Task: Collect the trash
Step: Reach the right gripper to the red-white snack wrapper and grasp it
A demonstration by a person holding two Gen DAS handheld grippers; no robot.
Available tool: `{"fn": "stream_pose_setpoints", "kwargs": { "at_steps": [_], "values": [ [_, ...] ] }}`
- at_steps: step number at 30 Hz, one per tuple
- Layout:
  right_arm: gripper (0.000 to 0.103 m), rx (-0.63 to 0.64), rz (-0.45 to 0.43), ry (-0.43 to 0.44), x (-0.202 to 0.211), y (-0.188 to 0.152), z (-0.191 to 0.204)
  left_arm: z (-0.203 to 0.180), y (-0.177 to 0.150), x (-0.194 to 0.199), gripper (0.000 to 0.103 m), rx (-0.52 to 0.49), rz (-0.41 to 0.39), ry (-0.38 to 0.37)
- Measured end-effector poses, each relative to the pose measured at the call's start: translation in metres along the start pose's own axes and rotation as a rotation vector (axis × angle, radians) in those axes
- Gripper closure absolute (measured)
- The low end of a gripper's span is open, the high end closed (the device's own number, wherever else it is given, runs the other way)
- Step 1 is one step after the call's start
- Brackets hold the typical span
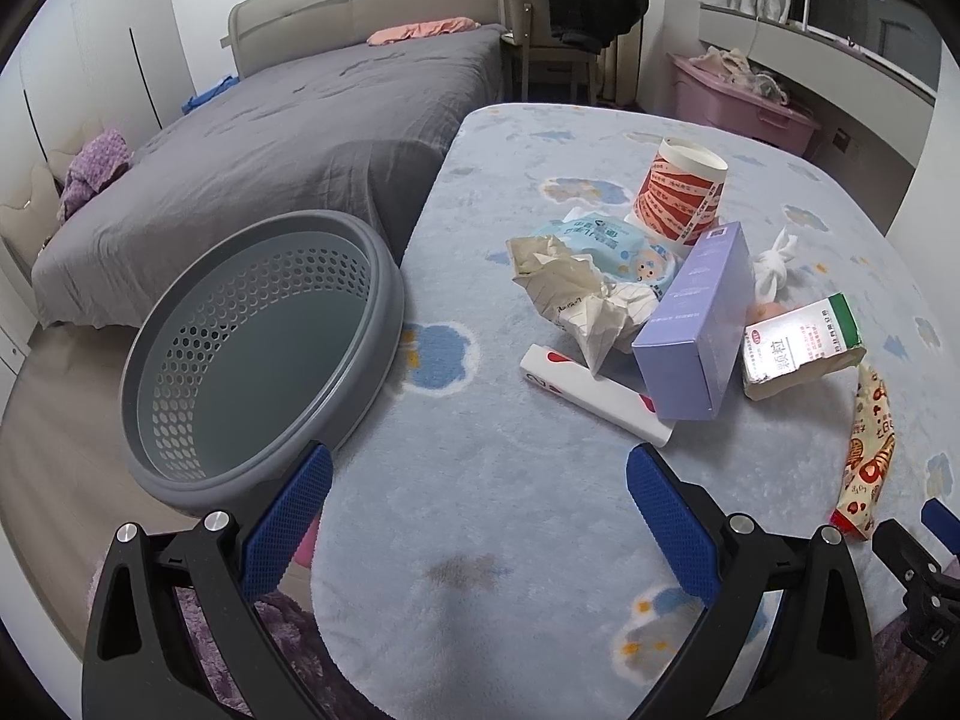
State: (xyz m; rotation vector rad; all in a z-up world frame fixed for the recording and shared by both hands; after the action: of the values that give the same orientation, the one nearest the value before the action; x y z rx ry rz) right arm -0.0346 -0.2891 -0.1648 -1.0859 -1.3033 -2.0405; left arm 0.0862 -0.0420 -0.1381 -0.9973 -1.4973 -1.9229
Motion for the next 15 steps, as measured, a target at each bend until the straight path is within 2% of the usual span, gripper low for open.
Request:
{"fn": "stream_pose_setpoints", "kwargs": {
  "at_steps": [4, 9, 13, 15],
  "values": [
    [0.009, -0.019, -0.027, -0.022, -0.001, 0.011, -0.002, -0.002, -0.001, 0.001, 0.006, -0.002, 0.002, -0.006],
    [0.009, -0.12, -0.024, -0.033, -0.018, 0.028, -0.012, -0.002, -0.002, 0.005, 0.006, -0.004, -0.005, -0.007],
    [0.009, -0.128, -0.017, -0.104, -0.035, 0.035, -0.021, -0.003, -0.002, 0.007, 0.006, -0.001, -0.008, -0.009],
    [0.009, -0.122, -0.007, -0.11, -0.041, 0.034, -0.021, -0.002, -0.002, 0.008, 0.006, -0.002, -0.01, -0.01]
  ]
}}
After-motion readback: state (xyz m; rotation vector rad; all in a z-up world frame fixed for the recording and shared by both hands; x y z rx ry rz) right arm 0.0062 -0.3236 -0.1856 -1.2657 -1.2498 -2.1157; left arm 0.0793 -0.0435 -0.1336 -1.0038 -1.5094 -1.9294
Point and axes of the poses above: each gripper's, at about its wrist camera, not at the fingertips, and x roughly against the way its jaws point, z to its left, y to its top, the point moved 10 cm from there along -x, roughly the way its jaws point, and after that the axes turned 6 degrees about -x, right-handed, at the moved point
